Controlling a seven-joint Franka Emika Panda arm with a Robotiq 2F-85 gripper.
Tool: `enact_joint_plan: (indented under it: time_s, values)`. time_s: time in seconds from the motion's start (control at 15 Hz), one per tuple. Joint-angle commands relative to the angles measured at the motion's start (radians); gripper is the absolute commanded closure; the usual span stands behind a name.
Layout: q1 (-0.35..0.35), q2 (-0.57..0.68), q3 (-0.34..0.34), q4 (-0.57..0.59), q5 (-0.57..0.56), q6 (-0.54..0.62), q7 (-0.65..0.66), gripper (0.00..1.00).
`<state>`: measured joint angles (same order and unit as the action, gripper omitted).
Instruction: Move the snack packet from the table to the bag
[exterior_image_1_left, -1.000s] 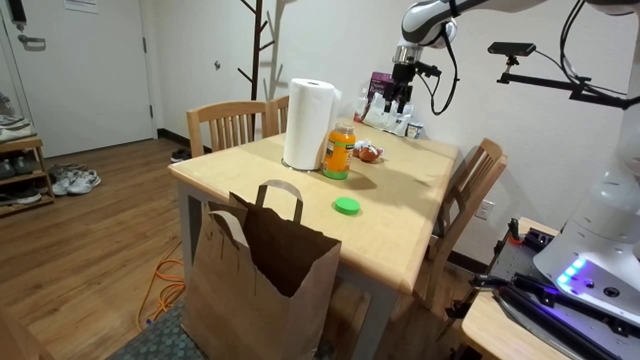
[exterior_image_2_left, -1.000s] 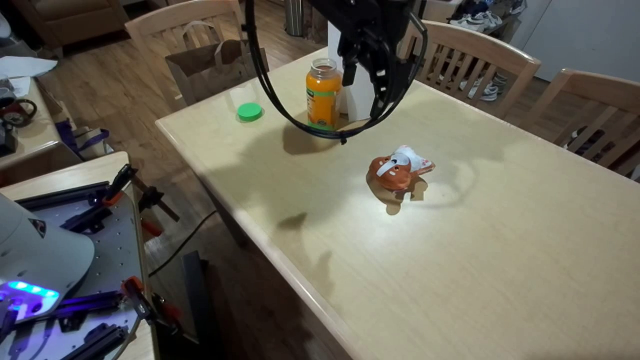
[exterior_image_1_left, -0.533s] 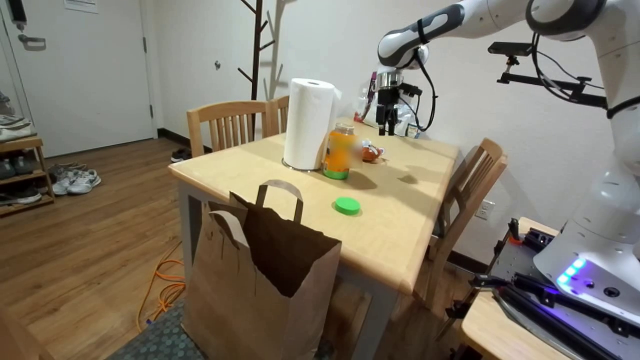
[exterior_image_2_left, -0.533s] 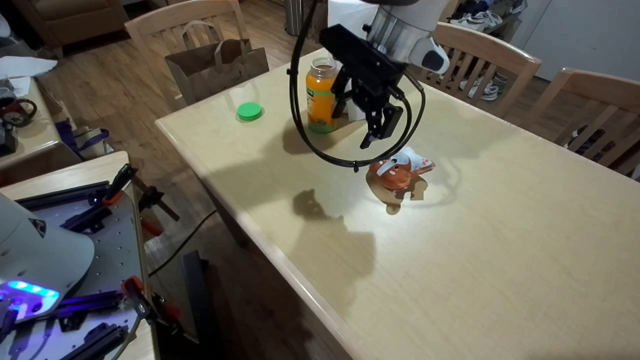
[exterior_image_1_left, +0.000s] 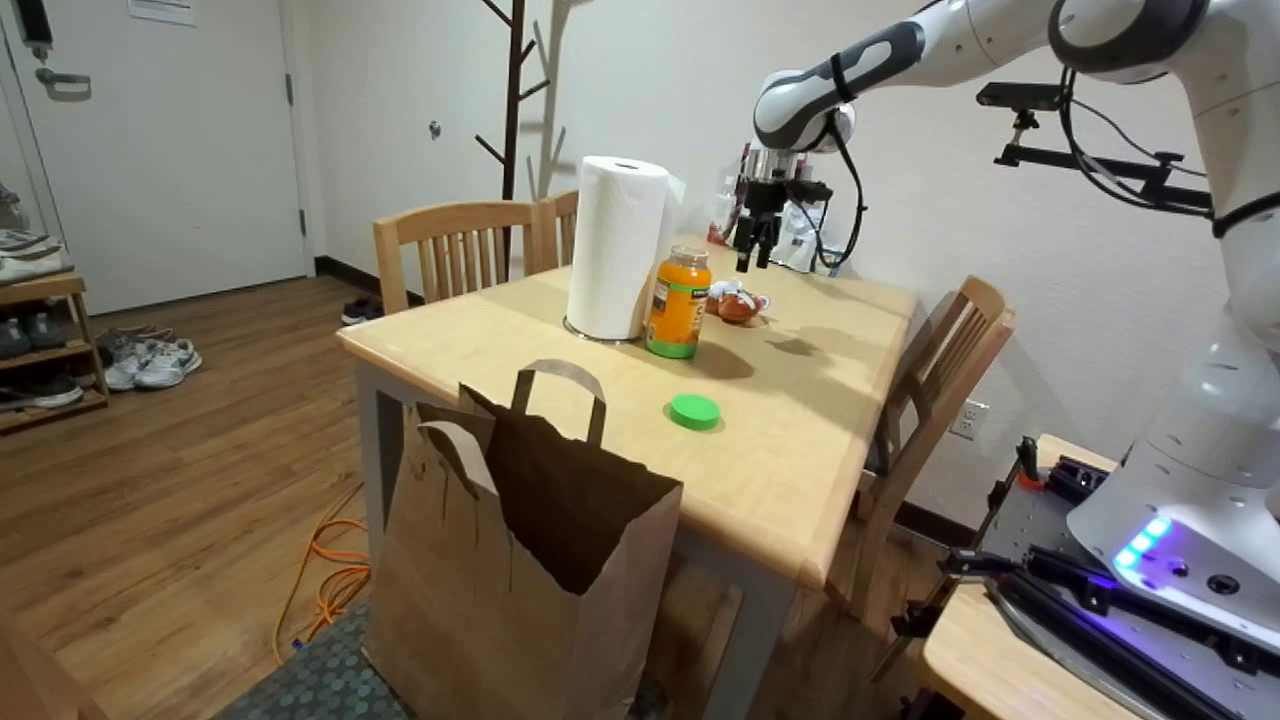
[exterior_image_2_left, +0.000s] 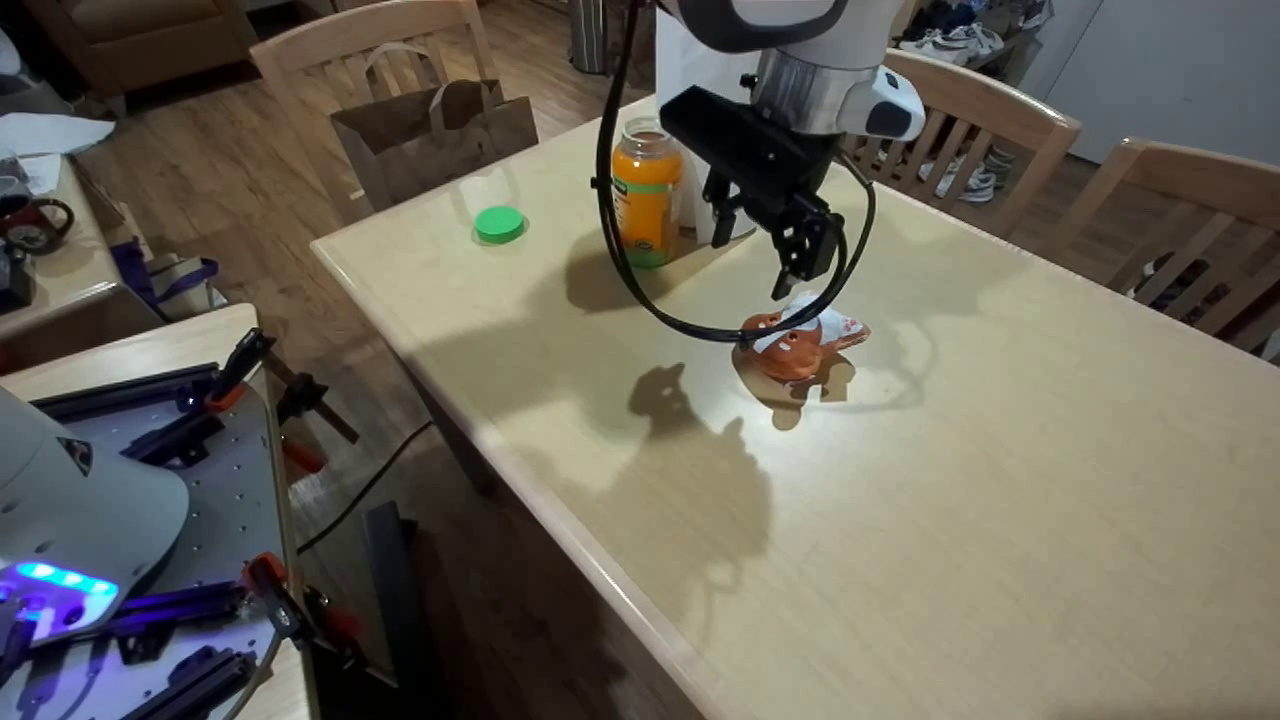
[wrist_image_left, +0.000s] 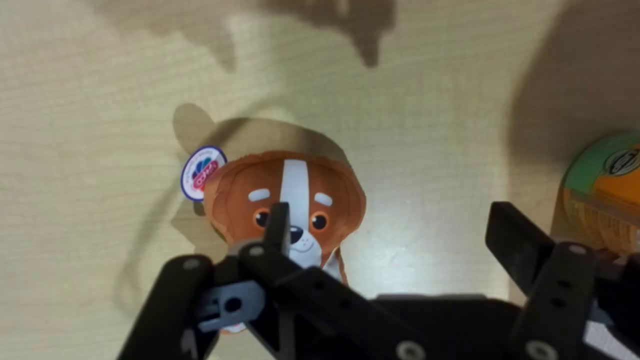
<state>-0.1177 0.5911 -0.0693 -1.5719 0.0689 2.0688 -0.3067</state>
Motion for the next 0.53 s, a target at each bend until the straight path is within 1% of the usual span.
enact_joint_plan:
  time_s: [0.0,0.13,0.47]
  values:
    - [-0.012,-0.007,0.001,-0.067,-0.021,0.153,0.057,0.0]
    - [-0.009,-0.001,-0.012,-0.095,-0.029,0.214,0.091,0.0]
    - [-0.013,0.014,-0.026,-0.132,-0.004,0.345,0.197,0.0]
